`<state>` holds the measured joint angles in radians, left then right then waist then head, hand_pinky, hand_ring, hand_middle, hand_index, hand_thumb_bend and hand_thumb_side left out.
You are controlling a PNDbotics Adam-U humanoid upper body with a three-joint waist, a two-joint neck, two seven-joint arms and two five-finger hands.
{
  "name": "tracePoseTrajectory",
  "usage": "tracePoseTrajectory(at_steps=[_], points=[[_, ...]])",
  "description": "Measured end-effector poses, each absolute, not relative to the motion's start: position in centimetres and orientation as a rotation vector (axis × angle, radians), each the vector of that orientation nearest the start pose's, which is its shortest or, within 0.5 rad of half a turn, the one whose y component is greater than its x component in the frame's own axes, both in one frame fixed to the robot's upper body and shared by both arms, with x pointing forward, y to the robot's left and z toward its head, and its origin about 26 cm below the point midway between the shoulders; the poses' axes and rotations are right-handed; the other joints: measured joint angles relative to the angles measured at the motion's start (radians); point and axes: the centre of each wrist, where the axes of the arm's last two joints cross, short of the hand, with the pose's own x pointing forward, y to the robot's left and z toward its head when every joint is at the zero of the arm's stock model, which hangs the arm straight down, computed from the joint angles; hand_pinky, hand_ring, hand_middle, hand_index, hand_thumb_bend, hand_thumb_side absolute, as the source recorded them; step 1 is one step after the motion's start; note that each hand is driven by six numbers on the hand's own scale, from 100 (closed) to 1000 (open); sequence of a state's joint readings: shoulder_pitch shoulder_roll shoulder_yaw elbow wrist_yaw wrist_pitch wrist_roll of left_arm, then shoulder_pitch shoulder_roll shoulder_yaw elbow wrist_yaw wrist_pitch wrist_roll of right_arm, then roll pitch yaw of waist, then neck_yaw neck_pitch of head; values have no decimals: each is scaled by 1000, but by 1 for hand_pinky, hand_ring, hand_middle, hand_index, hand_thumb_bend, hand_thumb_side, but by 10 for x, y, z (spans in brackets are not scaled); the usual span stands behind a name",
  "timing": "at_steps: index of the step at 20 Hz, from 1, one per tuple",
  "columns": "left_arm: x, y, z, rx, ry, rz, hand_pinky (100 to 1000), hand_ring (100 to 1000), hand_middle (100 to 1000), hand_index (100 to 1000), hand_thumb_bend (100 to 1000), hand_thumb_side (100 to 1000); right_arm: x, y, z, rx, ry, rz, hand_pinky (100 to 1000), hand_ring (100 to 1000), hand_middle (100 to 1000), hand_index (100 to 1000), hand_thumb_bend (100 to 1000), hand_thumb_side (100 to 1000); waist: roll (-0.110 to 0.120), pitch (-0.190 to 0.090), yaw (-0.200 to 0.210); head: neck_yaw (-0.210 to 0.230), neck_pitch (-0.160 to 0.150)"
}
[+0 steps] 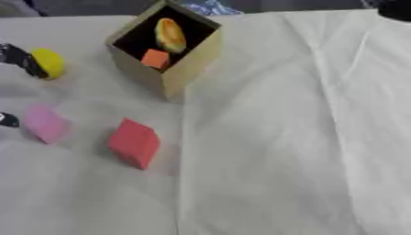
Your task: Pick up objects on the table and place them in the box.
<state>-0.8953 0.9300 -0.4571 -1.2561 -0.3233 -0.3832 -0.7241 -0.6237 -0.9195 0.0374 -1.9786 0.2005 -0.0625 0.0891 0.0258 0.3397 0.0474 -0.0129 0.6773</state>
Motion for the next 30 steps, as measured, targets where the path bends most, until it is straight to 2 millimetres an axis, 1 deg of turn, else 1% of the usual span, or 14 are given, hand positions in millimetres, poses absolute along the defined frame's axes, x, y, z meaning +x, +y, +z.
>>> tracePoseTrajectory(at_steps=[6,12,18,22,25,27,30], points=[[425,348,267,548,-1236,-1944,859,796,759,872,616,386,292,-295,351,1119,2966,-1462,881,857,714,838,100,336,0,1,-5,3,0],[426,348,262,539,-1219,-1945,858,801,764,867,609,300,294,-296,351,1120,2982,-1452,881,855,710,837,100,344,2,3,-5,3,0],[426,347,258,557,-1186,-1969,855,805,768,862,619,254,294,-295,349,1103,3005,-1434,881,851,701,836,100,369,3,3,-6,6,0],[427,349,253,568,-1162,-1977,853,802,766,861,623,263,296,-293,346,1042,3080,-1384,882,853,687,843,100,487,2,3,-7,8,-1],[429,348,249,567,-1151,-1979,850,799,763,863,628,277,298,-293,338,907,3244,-1303,885,864,694,851,100,615,0,3,-9,10,-2],[430,347,246,565,-1145,-1982,848,797,761,870,631,287,299,-291,330,790,3371,-1233,886,868,700,854,100,680,-3,3,-10,10,-3],[432,346,242,563,-1139,-1983,844,793,756,885,612,305,301,-288,320,639,3512,-1124,886,864,693,846,100,685,-2,3,-10,11,-5]])
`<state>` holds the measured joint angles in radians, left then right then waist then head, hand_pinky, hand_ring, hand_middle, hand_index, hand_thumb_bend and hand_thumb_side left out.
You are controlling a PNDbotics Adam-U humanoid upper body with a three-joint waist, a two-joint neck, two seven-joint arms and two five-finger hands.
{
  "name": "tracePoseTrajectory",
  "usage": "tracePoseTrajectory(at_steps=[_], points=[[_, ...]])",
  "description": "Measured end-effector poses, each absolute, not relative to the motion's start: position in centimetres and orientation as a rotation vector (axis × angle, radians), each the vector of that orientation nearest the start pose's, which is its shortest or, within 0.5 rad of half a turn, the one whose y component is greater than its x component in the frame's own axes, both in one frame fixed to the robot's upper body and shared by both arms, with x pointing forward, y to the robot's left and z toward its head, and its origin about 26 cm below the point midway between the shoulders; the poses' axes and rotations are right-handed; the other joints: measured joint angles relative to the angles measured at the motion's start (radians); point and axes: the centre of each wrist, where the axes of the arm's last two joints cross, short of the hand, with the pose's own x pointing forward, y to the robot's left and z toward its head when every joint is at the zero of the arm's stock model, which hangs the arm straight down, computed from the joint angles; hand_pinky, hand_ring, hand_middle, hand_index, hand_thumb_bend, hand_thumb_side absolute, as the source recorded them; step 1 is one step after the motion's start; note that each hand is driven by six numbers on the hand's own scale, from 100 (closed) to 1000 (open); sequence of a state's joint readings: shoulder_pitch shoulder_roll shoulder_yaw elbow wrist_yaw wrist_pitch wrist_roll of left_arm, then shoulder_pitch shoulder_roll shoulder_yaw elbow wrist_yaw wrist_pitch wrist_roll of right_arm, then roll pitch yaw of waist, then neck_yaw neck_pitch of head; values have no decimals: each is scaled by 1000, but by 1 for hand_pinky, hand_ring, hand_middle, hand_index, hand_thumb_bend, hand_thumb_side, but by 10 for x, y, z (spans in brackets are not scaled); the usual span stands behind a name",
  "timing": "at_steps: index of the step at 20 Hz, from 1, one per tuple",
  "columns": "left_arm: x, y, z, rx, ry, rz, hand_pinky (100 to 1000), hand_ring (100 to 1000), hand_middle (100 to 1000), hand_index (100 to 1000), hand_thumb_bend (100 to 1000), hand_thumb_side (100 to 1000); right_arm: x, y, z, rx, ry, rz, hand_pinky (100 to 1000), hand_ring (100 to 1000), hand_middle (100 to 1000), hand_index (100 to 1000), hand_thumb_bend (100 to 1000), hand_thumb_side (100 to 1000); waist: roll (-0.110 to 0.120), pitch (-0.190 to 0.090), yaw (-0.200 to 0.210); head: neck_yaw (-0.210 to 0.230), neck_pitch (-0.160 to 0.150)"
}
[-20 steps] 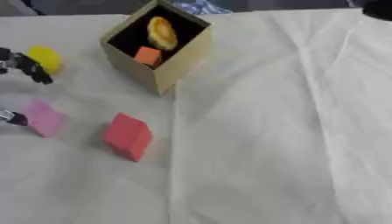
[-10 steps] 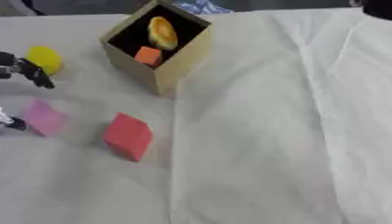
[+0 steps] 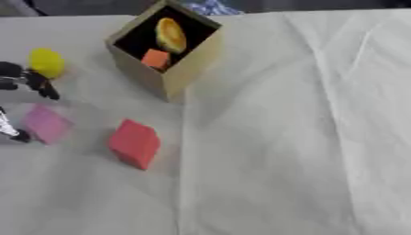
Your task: Pick up objects on the table and place them in the box.
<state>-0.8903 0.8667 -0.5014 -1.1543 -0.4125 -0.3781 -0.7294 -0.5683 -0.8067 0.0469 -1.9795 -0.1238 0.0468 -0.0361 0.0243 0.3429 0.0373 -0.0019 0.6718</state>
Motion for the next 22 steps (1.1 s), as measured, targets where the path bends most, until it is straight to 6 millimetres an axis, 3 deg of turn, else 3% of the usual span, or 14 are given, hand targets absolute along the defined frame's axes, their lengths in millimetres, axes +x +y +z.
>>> tracePoseTrajectory(at_steps=[2,5,14,19,22], points=[[434,345,240,559,-1136,-1980,839,786,747,871,583,299,302,-286,314,-382,-2379,717,885,863,692,847,100,687,1,1,0,0,-2],[435,344,237,554,-1136,-1978,824,762,708,826,470,293,303,-286,308,-341,-2375,679,885,862,690,847,100,686,1,2,-2,0,-4],[428,340,243,579,-1173,-2013,774,701,623,732,234,293,302,-290,303,-347,-2367,622,883,856,682,848,100,687,1,3,-3,0,-4],[417,334,264,632,-1238,-2051,773,699,619,726,204,237,302,-292,304,-350,-2369,601,884,855,682,846,100,686,1,3,-3,0,-4],[417,321,296,709,-1338,-2064,779,698,622,730,186,197,302,-292,301,-336,-2368,592,885,856,683,846,100,686,-1,2,-1,-1,-4]])
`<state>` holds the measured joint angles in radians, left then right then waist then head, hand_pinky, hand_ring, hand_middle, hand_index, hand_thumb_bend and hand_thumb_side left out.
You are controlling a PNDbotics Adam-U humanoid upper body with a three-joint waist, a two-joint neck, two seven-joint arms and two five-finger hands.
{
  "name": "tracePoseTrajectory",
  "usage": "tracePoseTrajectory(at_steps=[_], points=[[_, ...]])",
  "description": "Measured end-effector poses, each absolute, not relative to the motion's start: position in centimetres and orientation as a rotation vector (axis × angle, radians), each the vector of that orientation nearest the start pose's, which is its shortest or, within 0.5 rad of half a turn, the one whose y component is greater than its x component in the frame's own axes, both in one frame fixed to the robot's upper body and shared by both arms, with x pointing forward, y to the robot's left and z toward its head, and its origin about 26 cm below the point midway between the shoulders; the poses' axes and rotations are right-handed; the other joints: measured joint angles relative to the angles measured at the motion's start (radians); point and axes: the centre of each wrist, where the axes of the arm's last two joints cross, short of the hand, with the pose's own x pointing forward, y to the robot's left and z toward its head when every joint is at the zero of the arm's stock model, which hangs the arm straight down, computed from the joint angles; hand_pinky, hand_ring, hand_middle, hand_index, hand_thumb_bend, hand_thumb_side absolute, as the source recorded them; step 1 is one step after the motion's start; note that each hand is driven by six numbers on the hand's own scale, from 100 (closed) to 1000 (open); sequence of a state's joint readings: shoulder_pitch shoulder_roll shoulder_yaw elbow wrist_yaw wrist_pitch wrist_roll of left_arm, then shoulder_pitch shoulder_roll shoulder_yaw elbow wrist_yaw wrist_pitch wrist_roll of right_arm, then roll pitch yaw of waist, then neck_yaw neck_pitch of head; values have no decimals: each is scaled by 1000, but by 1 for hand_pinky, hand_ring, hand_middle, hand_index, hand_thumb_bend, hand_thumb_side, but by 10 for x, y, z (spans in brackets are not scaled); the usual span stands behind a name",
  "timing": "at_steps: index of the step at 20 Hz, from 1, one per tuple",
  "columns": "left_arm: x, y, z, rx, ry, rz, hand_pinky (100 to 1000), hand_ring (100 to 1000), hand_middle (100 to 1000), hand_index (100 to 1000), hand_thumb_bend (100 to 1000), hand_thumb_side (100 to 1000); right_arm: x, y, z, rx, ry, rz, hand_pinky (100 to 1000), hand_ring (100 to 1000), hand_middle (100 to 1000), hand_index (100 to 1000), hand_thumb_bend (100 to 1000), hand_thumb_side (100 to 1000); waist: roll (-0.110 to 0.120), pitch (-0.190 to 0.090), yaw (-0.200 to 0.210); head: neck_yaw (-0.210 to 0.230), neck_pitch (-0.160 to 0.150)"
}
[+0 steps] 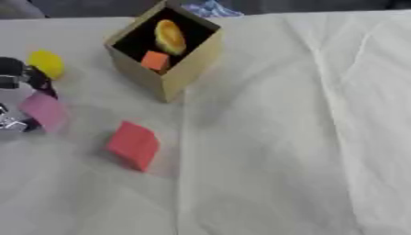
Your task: Pick up objects on the table and place them in the box.
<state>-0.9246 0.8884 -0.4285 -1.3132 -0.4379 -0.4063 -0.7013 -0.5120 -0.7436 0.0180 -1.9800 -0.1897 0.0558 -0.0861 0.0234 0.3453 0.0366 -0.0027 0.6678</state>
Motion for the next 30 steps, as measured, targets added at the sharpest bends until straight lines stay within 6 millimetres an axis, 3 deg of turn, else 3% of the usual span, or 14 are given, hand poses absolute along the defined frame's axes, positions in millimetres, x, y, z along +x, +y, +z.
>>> tracePoseTrajectory(at_steps=[4,7,15,22,23,27,30], points=[[427,289,338,765,-1524,-2037,782,693,623,734,171,164,303,-289,301,-300,-2373,599,886,860,687,850,100,688,2,-4,0,1,1],[439,267,354,767,-1625,-2012,781,693,625,735,167,157,305,-283,299,-247,-2368,613,886,860,685,849,100,695,6,-6,-7,6,1],[464,238,361,792,-1728,-1966,782,692,628,740,168,128,308,-270,288,-134,-2326,652,887,859,681,849,100,705,19,-6,-24,25,0],[483,227,348,819,-1708,-1959,786,698,643,752,205,138,309,-264,286,-83,-2324,674,887,859,681,849,100,705,22,-4,-47,42,-4],[485,225,345,821,-1702,-1959,794,714,668,772,260,165,309,-264,286,-80,-2324,674,887,858,681,849,100,706,22,-3,-50,45,-5],[494,220,335,839,-1668,-1977,848,826,825,917,513,483,309,-263,286,-73,-2321,673,887,857,679,848,100,707,24,0,-61,53,-10],[496,221,332,878,-1631,-1994,863,851,854,947,577,526,309,-263,285,-69,-2322,673,887,856,678,847,100,707,24,0,-62,54,-10]])
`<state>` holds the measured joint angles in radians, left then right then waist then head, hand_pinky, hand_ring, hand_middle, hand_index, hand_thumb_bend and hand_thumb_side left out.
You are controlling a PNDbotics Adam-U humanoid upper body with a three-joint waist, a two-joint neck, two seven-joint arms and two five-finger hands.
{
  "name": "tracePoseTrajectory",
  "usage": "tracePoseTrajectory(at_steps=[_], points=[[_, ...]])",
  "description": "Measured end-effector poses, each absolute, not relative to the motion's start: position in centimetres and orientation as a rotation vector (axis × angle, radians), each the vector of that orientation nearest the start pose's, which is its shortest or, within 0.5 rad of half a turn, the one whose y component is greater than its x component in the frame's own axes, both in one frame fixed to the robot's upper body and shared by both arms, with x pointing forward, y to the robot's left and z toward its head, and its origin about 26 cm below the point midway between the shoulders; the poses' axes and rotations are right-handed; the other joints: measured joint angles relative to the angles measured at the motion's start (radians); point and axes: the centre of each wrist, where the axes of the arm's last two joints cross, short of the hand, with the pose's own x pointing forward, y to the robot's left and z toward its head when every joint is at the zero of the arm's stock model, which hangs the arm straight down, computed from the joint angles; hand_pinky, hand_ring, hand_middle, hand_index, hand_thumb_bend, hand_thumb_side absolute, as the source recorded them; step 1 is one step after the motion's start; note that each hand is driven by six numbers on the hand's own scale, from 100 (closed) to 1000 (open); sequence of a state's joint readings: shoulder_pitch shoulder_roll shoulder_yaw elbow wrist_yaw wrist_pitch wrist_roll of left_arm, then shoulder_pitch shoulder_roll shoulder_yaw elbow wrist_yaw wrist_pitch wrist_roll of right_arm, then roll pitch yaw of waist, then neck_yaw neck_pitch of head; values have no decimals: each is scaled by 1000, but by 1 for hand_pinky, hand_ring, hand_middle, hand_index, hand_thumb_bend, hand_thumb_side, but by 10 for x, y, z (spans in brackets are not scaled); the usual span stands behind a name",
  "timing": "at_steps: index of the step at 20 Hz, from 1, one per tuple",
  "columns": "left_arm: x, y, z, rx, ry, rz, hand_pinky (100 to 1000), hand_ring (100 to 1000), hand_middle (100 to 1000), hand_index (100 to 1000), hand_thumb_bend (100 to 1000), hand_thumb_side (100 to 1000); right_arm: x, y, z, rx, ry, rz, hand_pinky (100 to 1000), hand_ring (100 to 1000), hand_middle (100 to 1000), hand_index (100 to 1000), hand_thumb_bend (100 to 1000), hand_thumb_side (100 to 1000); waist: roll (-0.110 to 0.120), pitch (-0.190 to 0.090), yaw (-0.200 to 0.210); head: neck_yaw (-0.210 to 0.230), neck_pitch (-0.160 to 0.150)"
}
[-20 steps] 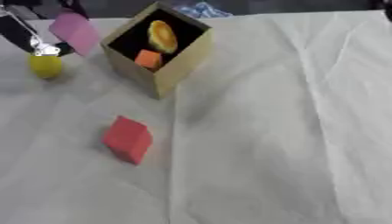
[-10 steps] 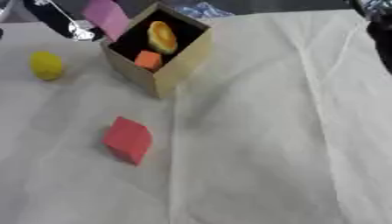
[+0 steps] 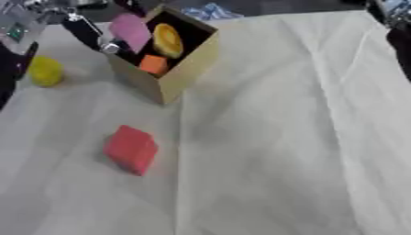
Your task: Pick up objects on the table and place them in the box.
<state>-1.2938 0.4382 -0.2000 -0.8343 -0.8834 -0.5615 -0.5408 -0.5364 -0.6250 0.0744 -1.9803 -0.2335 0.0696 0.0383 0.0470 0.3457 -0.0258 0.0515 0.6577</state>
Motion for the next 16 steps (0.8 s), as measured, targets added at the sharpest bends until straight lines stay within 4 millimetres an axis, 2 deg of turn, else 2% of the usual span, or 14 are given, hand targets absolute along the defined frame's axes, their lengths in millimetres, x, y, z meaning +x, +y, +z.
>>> tracePoseTrajectory(at_steps=[3,8,11,16], points=[[498,224,330,-1193,2102,2616,862,849,845,942,588,516,309,-262,285,-61,-2321,671,887,856,678,847,100,706,0,0,1,0,0],[498,233,332,-1226,2109,2599,848,815,797,901,519,475,309,-262,284,-60,-2317,671,887,856,678,847,100,704,-1,-6,13,-3,2],[495,255,338,-1275,2151,2585,843,803,778,881,508,466,309,-263,282,-60,-2313,669,887,856,678,847,100,704,-2,-11,23,-11,2],[485,312,341,-1431,2225,2596,842,794,766,872,487,457,309,-267,278,-70,-2309,652,887,857,678,847,100,705,-6,-12,40,-28,2]])
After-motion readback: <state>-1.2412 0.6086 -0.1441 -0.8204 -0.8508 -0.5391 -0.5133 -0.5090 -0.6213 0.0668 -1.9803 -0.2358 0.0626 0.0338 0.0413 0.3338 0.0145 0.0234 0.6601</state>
